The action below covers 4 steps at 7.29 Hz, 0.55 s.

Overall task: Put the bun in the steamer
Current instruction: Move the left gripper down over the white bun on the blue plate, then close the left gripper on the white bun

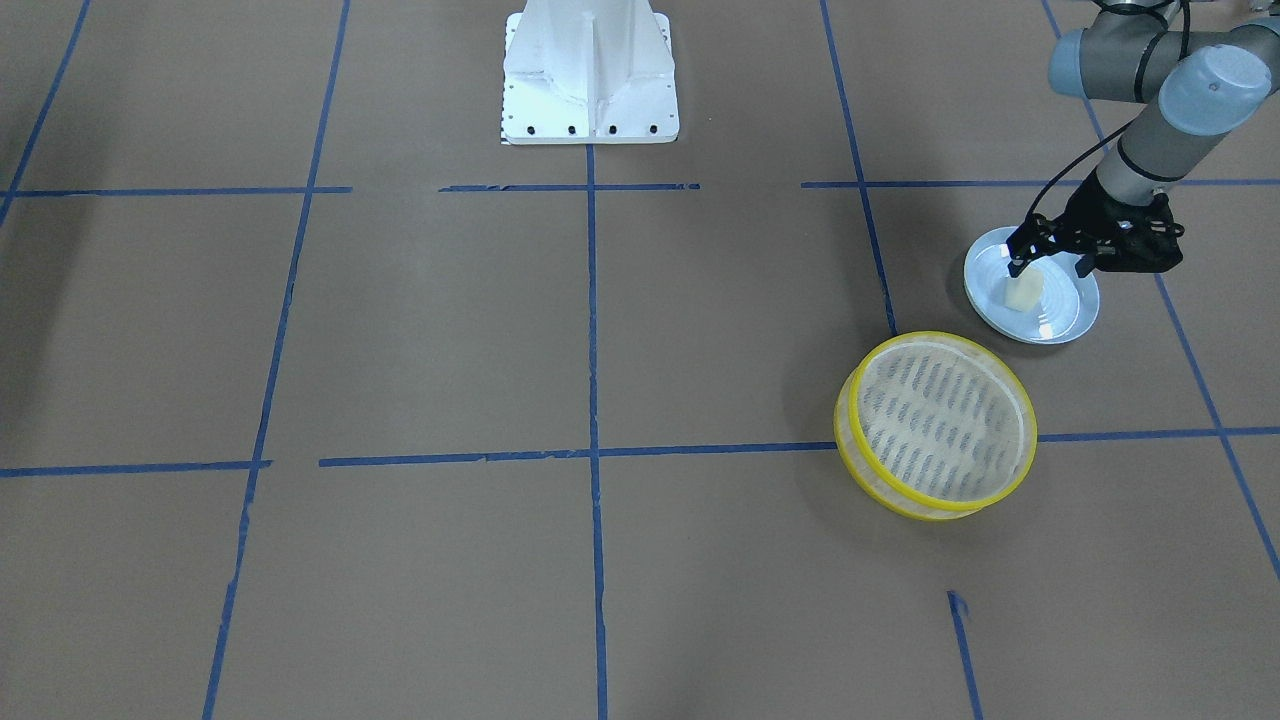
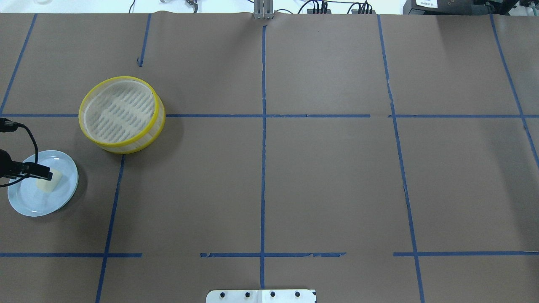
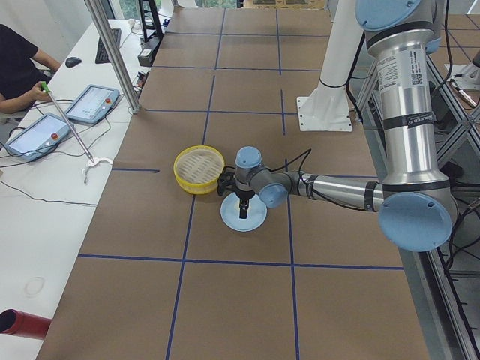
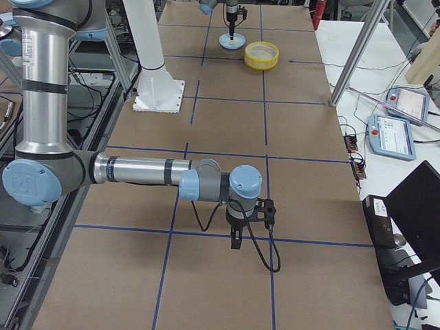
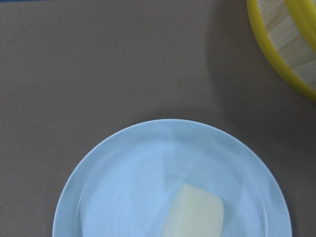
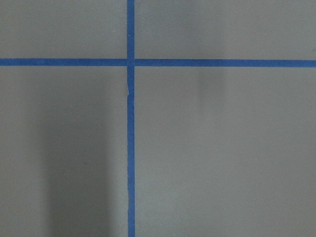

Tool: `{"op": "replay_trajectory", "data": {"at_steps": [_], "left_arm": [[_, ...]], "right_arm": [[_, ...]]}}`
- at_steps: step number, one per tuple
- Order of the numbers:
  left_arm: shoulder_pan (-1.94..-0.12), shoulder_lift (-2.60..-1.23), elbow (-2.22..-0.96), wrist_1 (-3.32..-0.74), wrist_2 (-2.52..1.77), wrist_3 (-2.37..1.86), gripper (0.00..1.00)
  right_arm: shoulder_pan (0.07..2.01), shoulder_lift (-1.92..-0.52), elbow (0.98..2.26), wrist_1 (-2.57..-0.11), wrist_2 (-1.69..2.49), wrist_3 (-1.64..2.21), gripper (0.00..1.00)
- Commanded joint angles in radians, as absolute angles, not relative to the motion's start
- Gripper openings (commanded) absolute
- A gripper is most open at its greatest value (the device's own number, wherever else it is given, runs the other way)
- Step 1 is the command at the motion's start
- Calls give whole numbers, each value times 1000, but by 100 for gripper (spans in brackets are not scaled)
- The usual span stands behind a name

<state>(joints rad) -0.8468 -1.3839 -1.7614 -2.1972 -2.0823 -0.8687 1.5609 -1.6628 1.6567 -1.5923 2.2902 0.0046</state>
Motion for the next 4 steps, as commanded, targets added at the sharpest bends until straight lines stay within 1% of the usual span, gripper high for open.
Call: {"op": "replay_trajectory", "data": {"at_steps": [1, 4], "left_arm": [[-825, -1408, -1734, -2201, -2083, -868, 100], [-821, -1436, -1721, -2200, -2083, -865, 100]], "right_arm": [[1562, -1663, 1657, -1592, 2290, 5, 100], [1560, -1663, 1657, -1592, 2290, 5, 100]]}}
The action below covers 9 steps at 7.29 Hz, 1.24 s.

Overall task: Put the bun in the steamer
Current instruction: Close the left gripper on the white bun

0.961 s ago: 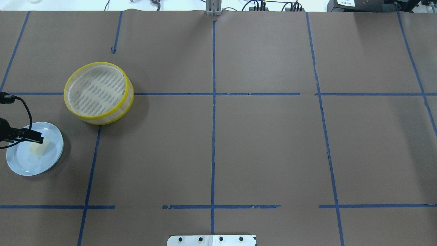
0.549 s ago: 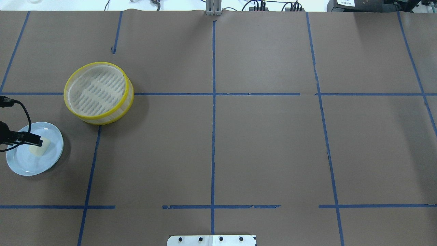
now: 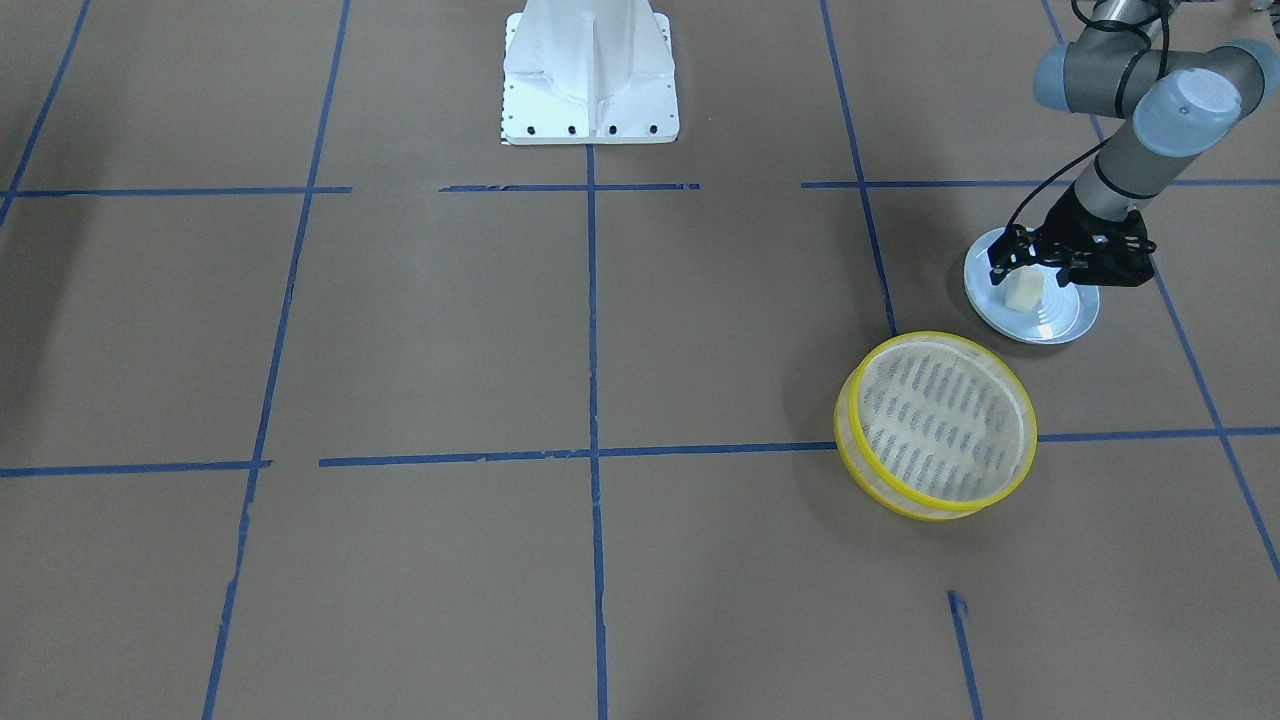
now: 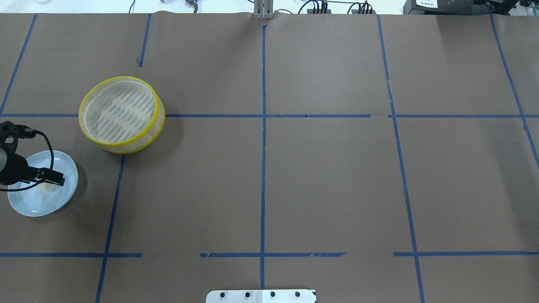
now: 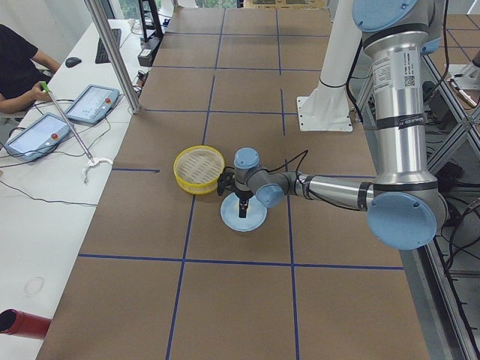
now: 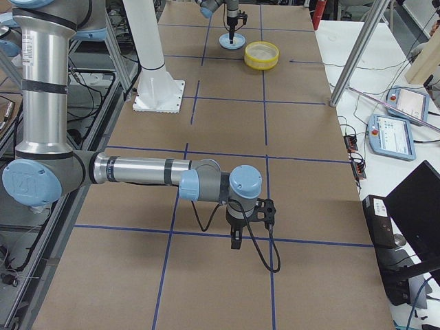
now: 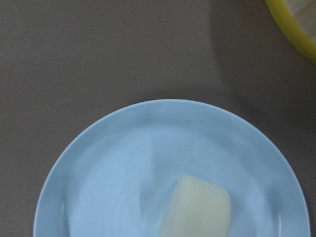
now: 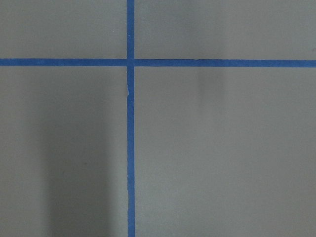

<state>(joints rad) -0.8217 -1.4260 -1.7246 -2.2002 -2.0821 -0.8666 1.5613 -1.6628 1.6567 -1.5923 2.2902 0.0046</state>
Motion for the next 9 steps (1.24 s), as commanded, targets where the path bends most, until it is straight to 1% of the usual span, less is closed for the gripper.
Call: {"op": "replay_trajectory", "data": {"at_steps": [1, 2, 4, 5, 9], "left_arm": [[-821, -1437, -1720, -2200, -2082, -862, 97], [-821, -1439, -1710, -2204, -2083, -859, 92], [-821, -1437, -1704, -2207, -2083, -859, 89], [-822, -1437, -1707, -2209, -2083, -861, 81], [-824, -1434, -1715, -2207, -2083, -861, 35]], "right_arm": [[1560, -1663, 1657, -1592, 2290, 5, 100], [1562, -1663, 1657, -1592, 2290, 5, 100], [1560, -1663, 1657, -1592, 2290, 5, 100], [1562, -1663, 1657, -1592, 2290, 5, 100], [1560, -1663, 1657, -1592, 2290, 5, 100]]}}
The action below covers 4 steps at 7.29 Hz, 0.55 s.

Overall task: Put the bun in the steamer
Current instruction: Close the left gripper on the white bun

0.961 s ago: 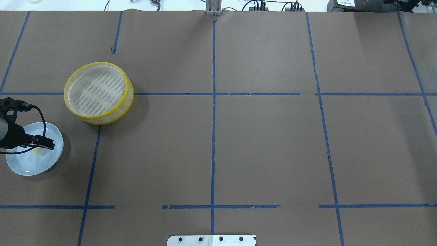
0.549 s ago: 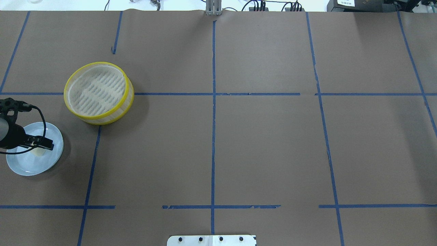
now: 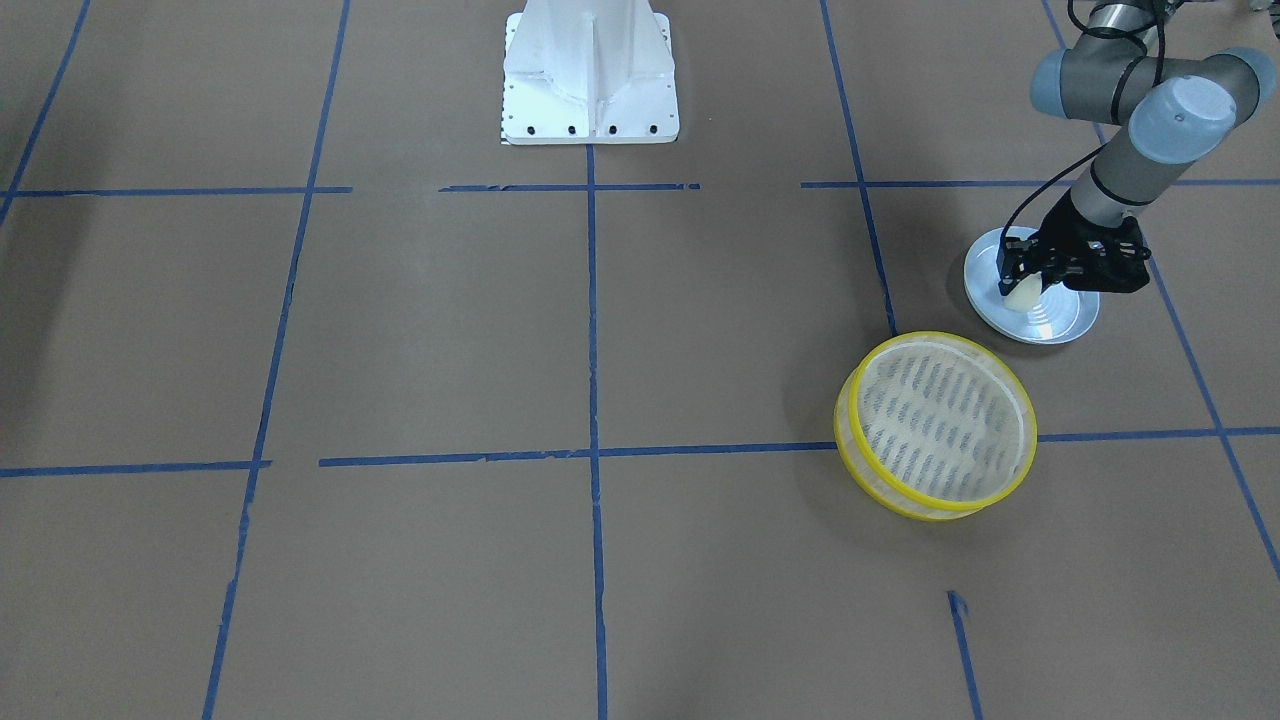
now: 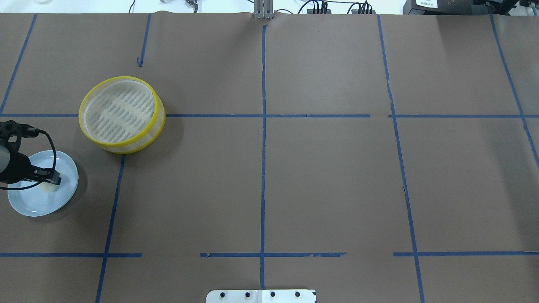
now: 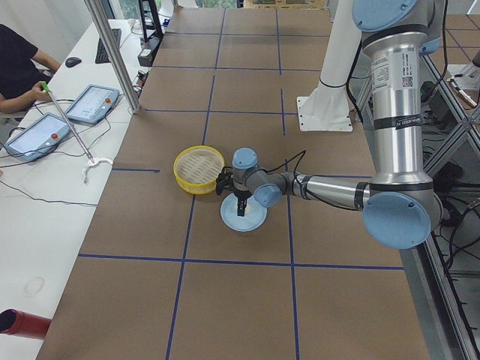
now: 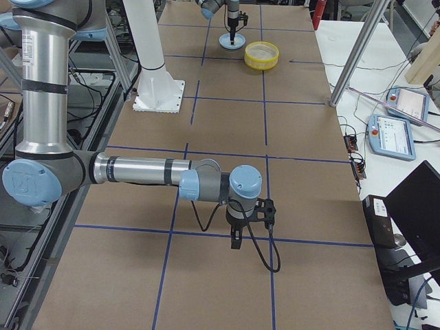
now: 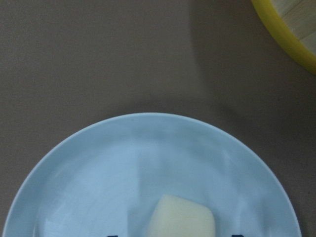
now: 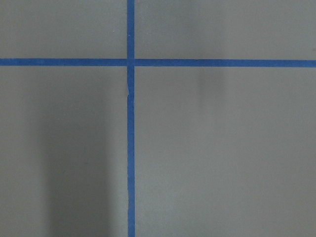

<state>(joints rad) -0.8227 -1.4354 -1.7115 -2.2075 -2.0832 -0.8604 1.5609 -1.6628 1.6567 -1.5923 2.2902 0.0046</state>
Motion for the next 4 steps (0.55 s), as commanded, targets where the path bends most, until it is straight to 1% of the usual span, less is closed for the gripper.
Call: {"op": "replay_trajectory", "data": {"at_steps": [1, 4], "left_arm": [[-824, -1431, -1718, -2207, -2083, -859, 28], [-831, -1427, -1741, -2204, -2092, -856, 27]], "right_arm": [[1560, -1663, 1657, -1592, 2290, 5, 100], [1560, -1663, 1657, -1592, 2290, 5, 100]]}}
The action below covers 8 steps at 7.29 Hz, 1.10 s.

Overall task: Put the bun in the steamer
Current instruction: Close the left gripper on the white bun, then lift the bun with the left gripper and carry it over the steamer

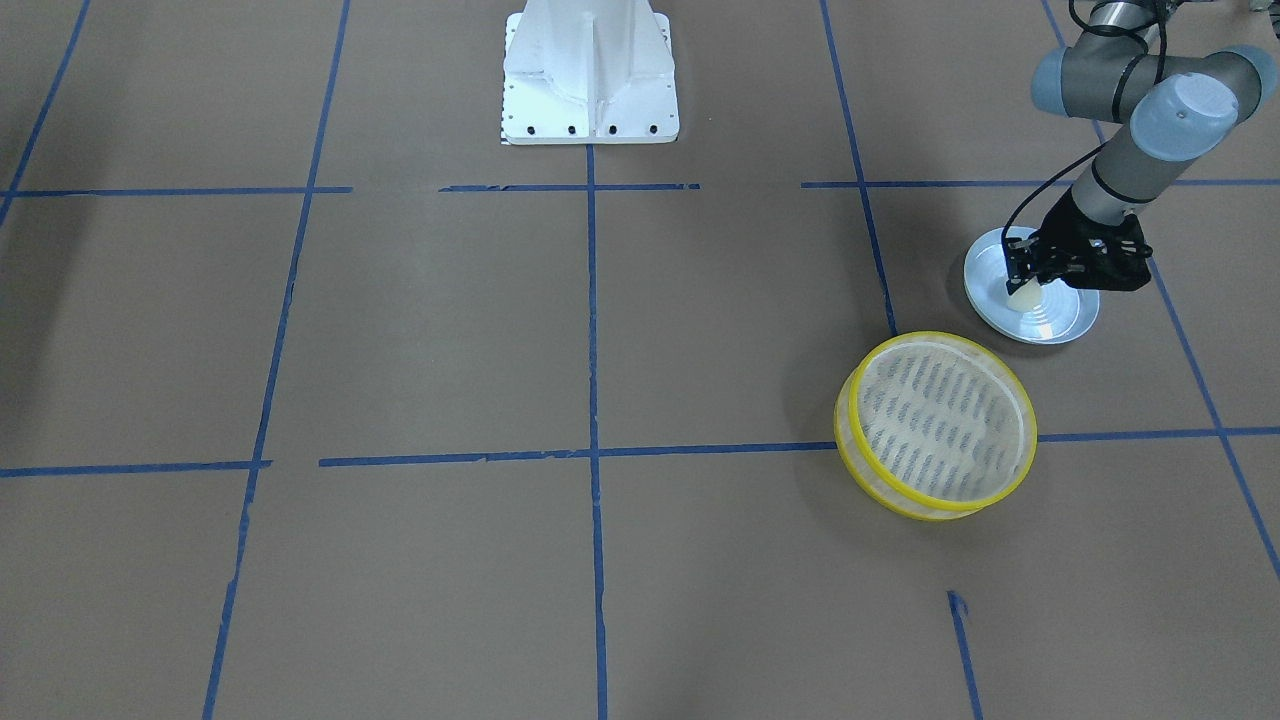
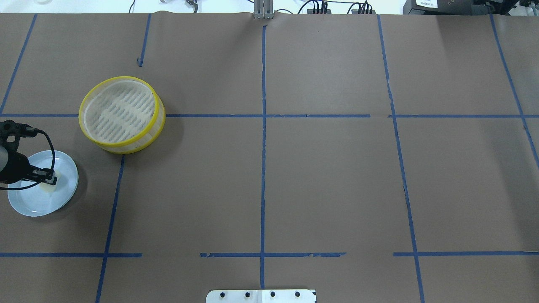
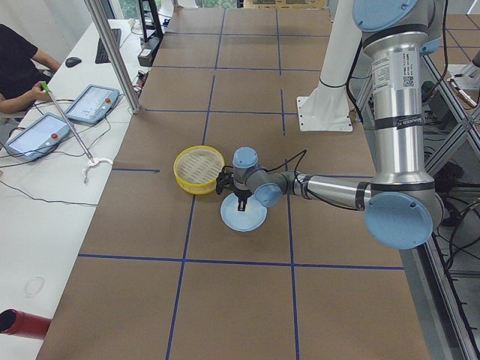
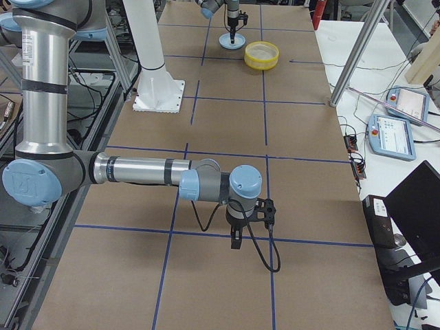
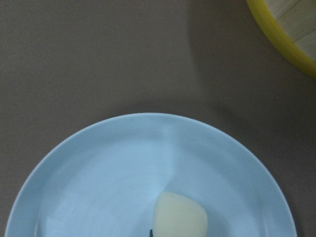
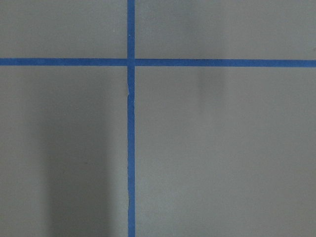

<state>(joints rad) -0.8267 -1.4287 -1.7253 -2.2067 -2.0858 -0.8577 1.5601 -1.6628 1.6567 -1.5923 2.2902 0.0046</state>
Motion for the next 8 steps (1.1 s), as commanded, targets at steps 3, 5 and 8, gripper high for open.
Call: {"op": "replay_trajectory", "data": {"at_steps": [3, 5, 8], "left_arm": [[-856, -1414, -1840, -2153, -2121, -850, 28], [-886, -1422, -1908, -2065, -2125, -812, 28], [-1049, -1598, -1971, -1679, -2123, -614, 28]], "right_arm": [[1560, -1663, 1657, -1592, 2290, 5, 100], [1562, -1663, 1657, -1592, 2290, 5, 100], [1562, -1663, 1657, -1592, 2290, 5, 100]]}}
